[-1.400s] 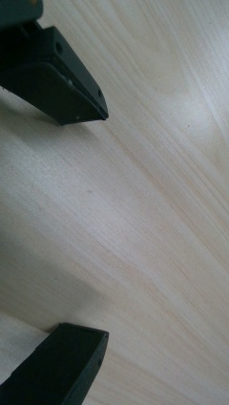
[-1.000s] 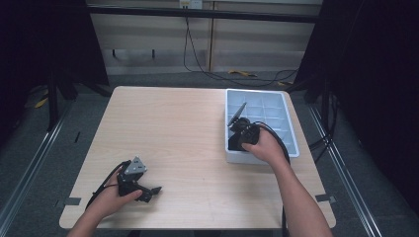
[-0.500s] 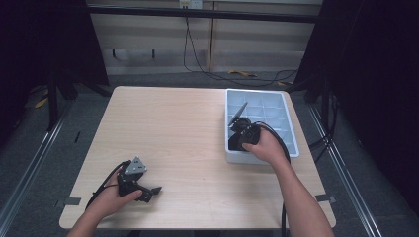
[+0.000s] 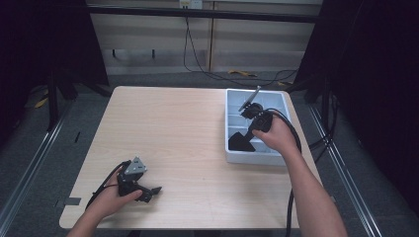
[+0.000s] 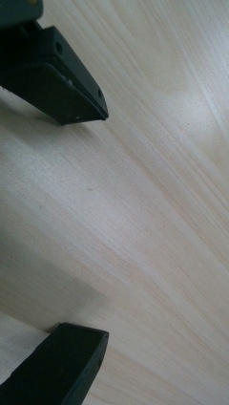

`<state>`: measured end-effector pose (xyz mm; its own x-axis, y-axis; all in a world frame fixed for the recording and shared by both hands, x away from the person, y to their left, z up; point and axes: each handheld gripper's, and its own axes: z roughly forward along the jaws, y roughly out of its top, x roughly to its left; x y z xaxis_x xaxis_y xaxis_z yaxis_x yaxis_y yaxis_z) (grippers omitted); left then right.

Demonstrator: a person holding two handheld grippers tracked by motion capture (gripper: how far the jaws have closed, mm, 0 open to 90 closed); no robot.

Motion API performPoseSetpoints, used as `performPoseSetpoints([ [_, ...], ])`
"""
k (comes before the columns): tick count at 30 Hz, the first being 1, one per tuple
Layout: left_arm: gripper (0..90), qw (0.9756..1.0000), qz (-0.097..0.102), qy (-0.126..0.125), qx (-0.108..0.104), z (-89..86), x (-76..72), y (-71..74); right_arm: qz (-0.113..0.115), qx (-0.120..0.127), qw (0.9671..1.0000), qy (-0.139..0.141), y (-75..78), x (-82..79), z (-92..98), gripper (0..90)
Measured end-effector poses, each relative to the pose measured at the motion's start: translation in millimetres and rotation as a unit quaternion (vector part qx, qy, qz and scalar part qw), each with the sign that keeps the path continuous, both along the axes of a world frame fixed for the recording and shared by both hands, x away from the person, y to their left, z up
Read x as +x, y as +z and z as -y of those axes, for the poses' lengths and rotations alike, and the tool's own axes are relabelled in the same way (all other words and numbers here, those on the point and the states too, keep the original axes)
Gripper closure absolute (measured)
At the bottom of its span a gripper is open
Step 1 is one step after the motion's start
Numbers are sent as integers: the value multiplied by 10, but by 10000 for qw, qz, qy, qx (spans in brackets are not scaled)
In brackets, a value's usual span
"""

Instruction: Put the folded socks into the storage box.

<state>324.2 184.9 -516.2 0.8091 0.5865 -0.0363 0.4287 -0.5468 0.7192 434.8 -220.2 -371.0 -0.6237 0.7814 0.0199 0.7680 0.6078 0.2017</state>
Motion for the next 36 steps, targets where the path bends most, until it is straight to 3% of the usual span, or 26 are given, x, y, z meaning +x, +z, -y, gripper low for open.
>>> performPoseSetpoints([
  [7, 0, 10000, -1, -1, 1, 0, 0, 0, 115, -25, 9999, -26, -7, 75, -30, 900],
  [10, 0, 10000, -1, -1, 2, 0, 0, 0, 69, -100, 9999, 18, -49, 88, -53, 894],
  [21, 0, 10000, 0, 1, 0, 0, 0, 0, -106, -18, 9998, 151, -147, 68, -128, 900],
  [31, 0, 10000, 3, -23, 29, -3, 2, 2, -307, -95, 9990, 302, -399, 22, -300, 900],
  [36, 0, 10000, 7, -36, 38, -4, 2, 3, -309, 18, 9992, 257, -480, 9, -281, 900],
])
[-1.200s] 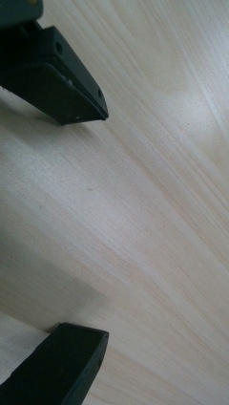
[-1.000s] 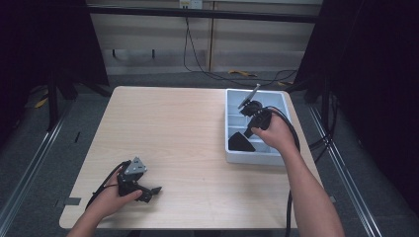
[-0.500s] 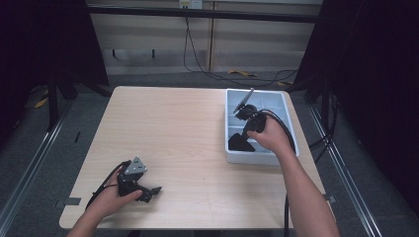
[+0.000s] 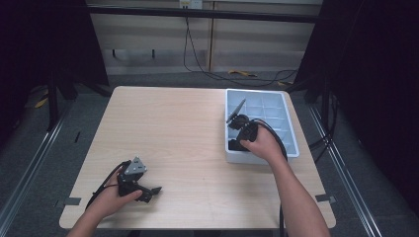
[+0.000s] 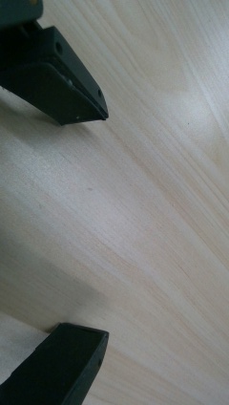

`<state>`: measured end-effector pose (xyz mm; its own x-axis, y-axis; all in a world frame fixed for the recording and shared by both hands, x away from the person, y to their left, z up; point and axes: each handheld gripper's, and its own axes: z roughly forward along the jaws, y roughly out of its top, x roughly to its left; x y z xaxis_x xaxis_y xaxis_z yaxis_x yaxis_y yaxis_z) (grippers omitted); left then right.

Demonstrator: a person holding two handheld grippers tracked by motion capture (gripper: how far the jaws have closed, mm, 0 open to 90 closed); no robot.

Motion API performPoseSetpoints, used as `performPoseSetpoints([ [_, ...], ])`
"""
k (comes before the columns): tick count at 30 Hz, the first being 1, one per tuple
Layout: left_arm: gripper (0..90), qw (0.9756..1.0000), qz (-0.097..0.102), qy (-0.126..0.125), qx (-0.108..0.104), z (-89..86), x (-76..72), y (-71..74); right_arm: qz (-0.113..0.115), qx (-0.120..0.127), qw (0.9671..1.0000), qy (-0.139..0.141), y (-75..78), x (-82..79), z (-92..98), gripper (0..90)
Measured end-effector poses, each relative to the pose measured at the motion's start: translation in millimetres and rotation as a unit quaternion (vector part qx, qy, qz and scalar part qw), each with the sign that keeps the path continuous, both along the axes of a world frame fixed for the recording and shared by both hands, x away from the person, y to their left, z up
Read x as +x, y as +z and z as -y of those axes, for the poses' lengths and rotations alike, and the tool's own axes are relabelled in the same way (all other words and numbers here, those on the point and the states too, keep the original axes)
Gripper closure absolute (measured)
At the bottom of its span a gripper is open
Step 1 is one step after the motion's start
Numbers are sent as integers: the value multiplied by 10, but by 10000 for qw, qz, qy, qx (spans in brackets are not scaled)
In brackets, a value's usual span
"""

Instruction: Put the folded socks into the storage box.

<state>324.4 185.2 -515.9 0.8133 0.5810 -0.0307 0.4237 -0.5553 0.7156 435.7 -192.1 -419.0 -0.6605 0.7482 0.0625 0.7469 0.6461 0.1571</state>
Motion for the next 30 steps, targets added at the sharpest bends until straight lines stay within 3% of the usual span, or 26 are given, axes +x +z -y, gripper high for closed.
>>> performPoseSetpoints([
  [7, 0, 10000, 0, 9, -5, 2, -2, -1, 8, 100, 9999, -15, -88, -14, 32, 900],
  [16, 0, 10000, -4, 10, -10, 3, -2, -1, 17, 168, 9999, -31, -83, -29, 43, 900],
  [23, 0, 10000, -2, -5, 8, 1, -2, 0, 152, 133, 9998, 61, 95, -82, 69, 849],
  [30, 0, 10000, -6, 35, -40, 6, -5, -3, 351, 240, 9991, -52, 318, -119, 186, 772],
])
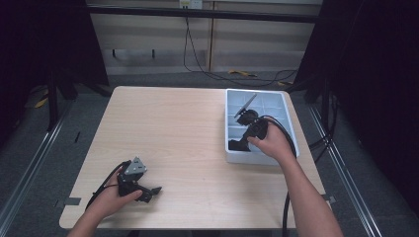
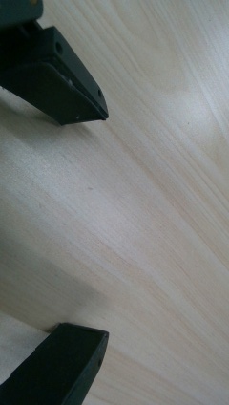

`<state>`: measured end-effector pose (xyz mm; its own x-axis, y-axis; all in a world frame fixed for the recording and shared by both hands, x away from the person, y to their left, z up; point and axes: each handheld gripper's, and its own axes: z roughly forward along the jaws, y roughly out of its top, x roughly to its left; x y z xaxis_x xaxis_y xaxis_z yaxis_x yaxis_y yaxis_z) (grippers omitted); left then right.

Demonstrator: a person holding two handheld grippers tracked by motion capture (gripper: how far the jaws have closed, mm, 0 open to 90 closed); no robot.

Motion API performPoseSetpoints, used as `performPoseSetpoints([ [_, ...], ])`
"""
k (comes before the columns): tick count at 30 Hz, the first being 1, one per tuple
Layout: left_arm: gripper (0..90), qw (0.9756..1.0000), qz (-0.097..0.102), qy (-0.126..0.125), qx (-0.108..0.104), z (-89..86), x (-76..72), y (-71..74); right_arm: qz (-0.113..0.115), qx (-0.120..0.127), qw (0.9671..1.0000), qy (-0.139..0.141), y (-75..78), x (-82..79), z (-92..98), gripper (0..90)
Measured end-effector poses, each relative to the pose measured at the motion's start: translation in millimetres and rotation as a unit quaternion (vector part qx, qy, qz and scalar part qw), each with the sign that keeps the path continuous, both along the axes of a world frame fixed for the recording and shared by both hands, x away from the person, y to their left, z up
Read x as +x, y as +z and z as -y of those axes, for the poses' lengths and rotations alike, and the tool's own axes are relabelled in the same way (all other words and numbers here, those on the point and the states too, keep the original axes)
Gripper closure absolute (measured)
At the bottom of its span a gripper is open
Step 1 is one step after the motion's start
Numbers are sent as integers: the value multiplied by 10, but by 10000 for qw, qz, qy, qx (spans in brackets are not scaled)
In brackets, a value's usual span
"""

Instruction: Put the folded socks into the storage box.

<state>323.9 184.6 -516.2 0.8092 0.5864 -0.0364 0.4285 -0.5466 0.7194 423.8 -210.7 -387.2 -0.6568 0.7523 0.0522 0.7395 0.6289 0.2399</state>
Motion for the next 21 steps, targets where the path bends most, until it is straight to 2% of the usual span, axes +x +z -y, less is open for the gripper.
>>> performPoseSetpoints([
  [12, 0, 10000, -13, 30, -4, 2, -10, 0, 201, 135, 9996, -116, 126, -90, 38, 501],
  [21, 0, 10000, -5, 0, 29, -2, -7, 3, 317, 219, 9992, -48, 188, -212, 14, 397],
])
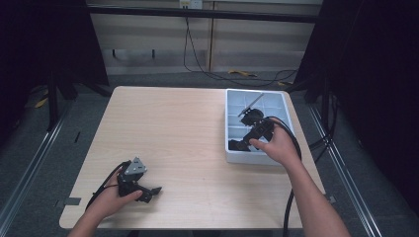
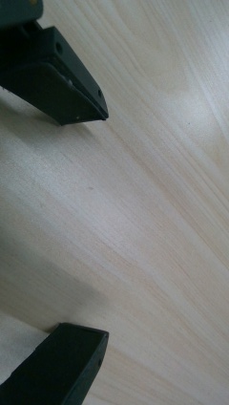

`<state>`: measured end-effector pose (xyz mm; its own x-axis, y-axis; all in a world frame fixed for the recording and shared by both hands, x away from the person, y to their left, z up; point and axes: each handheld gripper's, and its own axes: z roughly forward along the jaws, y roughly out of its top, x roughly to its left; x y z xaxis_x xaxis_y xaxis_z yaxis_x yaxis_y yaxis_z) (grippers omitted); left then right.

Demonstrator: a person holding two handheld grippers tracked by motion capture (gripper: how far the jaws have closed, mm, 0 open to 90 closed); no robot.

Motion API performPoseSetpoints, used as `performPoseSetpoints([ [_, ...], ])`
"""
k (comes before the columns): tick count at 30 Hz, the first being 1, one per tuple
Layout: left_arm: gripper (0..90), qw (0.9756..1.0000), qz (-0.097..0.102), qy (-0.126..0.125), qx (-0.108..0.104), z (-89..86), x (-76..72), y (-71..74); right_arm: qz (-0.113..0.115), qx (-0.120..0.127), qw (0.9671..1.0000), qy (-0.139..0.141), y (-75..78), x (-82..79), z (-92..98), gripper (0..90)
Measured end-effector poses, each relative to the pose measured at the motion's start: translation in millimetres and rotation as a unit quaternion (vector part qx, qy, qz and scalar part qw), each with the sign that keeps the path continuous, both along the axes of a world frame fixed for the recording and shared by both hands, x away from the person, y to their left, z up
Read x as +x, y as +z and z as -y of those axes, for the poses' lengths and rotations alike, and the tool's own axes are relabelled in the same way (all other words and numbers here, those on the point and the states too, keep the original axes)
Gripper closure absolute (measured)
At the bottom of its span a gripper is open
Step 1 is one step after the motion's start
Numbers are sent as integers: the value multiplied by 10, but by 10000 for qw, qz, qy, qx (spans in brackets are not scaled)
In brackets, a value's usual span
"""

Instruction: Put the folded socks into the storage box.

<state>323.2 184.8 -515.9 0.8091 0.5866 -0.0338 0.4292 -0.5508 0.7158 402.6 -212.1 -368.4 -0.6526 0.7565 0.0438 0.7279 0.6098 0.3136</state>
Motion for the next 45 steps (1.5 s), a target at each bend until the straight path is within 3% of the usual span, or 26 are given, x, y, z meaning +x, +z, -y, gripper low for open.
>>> performPoseSetpoints([
  [13, 0, 10000, -4, 1, 2, 0, 0, 0, 67, 102, 9998, 187, 11, -116, -104, 324],
  [39, 0, 10000, -6, 14, 5, 0, -5, 1, 82, 258, 9972, 694, -24, -364, -374, 292],
  [45, 0, 10000, -2, 9, -1, 1, -6, 1, 79, 262, 9960, 852, -91, -426, -440, 281],
])
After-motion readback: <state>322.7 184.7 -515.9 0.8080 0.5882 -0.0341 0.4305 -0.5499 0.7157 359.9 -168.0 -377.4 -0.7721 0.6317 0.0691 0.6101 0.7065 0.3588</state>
